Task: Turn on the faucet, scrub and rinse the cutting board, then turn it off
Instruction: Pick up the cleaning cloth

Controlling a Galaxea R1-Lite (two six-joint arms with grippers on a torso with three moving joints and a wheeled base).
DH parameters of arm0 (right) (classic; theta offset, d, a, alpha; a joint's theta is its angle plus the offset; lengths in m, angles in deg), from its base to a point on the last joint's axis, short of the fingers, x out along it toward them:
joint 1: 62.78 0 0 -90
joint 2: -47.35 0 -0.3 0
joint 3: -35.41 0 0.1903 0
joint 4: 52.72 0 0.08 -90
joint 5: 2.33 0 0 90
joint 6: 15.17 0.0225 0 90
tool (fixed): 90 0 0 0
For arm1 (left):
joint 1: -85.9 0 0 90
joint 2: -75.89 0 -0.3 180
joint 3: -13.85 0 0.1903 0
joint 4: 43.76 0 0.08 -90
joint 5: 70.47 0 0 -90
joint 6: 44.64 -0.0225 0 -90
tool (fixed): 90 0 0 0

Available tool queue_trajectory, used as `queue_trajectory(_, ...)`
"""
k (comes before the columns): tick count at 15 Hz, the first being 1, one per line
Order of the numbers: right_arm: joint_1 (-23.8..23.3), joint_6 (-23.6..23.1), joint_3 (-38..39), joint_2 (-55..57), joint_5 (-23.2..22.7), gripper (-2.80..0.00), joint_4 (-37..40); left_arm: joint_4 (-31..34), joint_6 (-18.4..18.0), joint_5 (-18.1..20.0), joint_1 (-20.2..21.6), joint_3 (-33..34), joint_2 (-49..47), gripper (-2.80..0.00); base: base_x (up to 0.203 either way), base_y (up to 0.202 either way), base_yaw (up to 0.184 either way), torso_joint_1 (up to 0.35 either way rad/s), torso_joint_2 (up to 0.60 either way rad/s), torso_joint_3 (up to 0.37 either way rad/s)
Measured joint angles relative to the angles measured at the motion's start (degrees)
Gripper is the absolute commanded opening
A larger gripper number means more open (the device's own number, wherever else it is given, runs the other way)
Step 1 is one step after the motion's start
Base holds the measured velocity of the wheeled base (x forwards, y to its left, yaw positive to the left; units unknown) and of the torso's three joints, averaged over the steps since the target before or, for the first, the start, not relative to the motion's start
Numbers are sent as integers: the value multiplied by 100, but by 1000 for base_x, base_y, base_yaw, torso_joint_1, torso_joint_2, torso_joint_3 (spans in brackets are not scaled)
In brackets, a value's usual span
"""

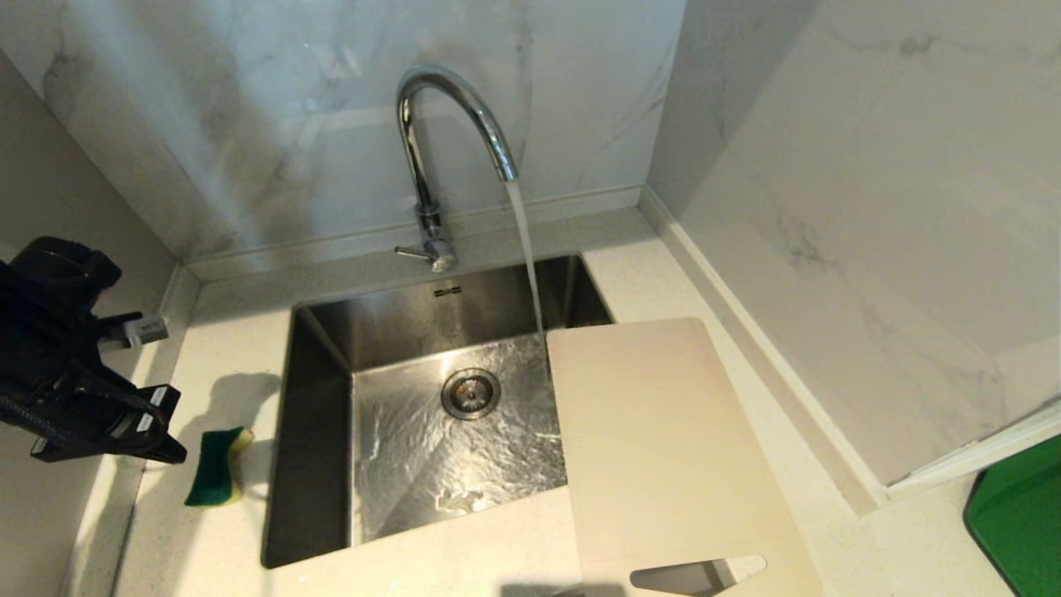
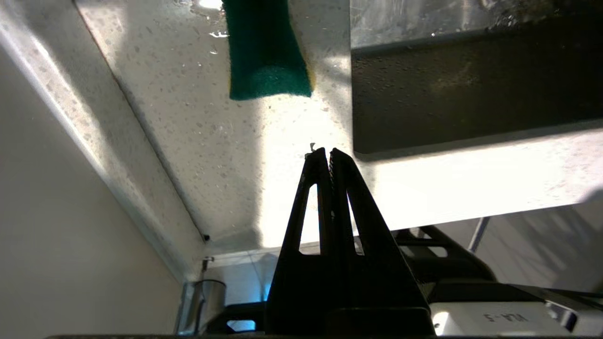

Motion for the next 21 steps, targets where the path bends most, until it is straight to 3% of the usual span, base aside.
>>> queue_trajectory(10,9,2,0,0,-2,-280,-1,-712,-339,-44,510,160,-600,-280,0,0,0,0,0,0)
queue_trajectory(11,9,2,0,0,0,-280,-4,-713,-376,-41,521,184,-621,0,0,0,0,0,0,0)
queue_trajectory(21,6,0,0,0,1,-280,0,-1043,-381,-16,606,156,-904,0,0,0,0,0,0,0)
